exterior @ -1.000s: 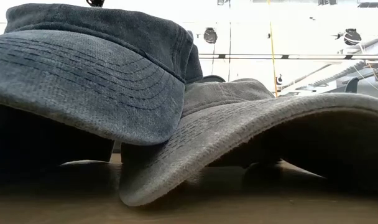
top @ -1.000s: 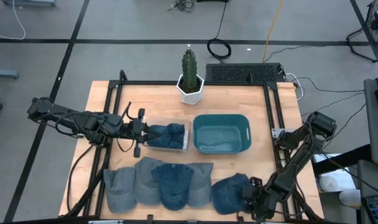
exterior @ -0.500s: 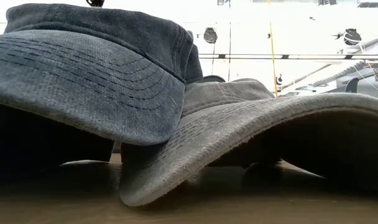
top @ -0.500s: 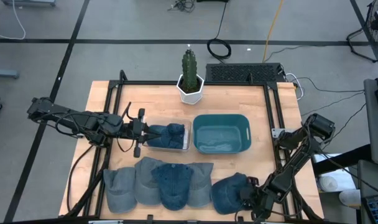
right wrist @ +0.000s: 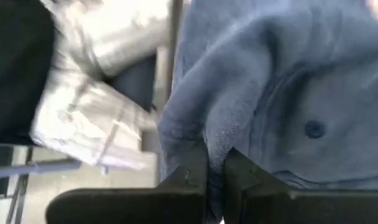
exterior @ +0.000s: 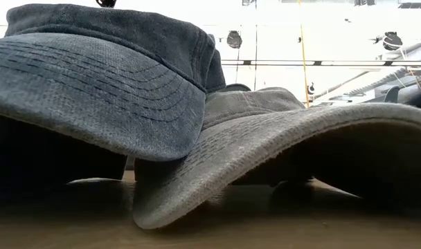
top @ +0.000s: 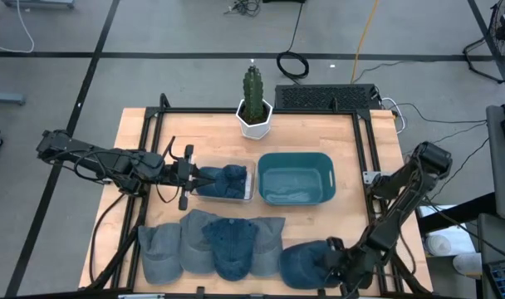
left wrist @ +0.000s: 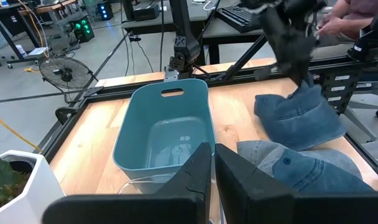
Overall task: Pick & Place hat
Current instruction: Put the right blue cap into the transparent bin
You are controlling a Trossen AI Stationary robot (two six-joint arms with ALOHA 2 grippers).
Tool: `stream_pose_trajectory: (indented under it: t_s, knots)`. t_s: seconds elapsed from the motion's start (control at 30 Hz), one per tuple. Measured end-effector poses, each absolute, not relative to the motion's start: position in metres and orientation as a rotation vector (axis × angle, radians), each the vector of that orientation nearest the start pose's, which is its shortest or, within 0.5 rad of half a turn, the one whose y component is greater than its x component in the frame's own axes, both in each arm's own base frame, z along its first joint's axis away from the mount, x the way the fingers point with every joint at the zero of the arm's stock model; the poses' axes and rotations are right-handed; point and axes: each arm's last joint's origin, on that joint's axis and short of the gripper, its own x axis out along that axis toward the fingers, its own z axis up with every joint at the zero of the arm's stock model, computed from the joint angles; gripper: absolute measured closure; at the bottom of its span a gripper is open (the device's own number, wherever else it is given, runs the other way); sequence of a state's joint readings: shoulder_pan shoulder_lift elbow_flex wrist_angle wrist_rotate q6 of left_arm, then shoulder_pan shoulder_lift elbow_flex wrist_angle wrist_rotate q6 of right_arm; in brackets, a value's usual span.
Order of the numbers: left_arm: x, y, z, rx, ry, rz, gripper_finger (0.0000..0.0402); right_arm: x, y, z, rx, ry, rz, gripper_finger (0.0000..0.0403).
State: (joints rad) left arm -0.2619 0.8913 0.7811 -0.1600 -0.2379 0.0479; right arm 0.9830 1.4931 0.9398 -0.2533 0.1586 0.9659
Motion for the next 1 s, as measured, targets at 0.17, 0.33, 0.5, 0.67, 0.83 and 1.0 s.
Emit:
stream_pose_trajectory:
  t_s: [0.17,0.33,0.5,0.67,0.83,1.0]
  knots:
    - [0.192,-0.044,0.316,0.114,0.261,-0.03,0.0371,0.169,0.239,0.247,0.336,0.794,0.372,0.0402]
    - [0.192,-0.044,0.316,0.114,0.261,-0.03,0.0371,0.17,0.224,0.266,0.182,0.62,0.305,0.0402]
    - [0.192,-0.044,0.316,0.114,0.261,-0.03,0.0371,0.174,0.212,0.275,-0.009,0.482,0.184,0.0402]
    - [0.192,-0.044,0.316,0.117,0.261,-0.031,0.0371,0.185,0.2,0.278,-0.188,0.399,0.037,0.0402]
    - [0.192,-0.045,0.317,0.106,0.248,-0.034,0.0371,0.198,0.193,0.287,-0.301,0.32,-0.032,0.0403]
    - [0.193,-0.046,0.321,0.099,0.204,-0.057,0.0371,0.21,0.189,0.299,-0.364,0.23,-0.038,0.0403]
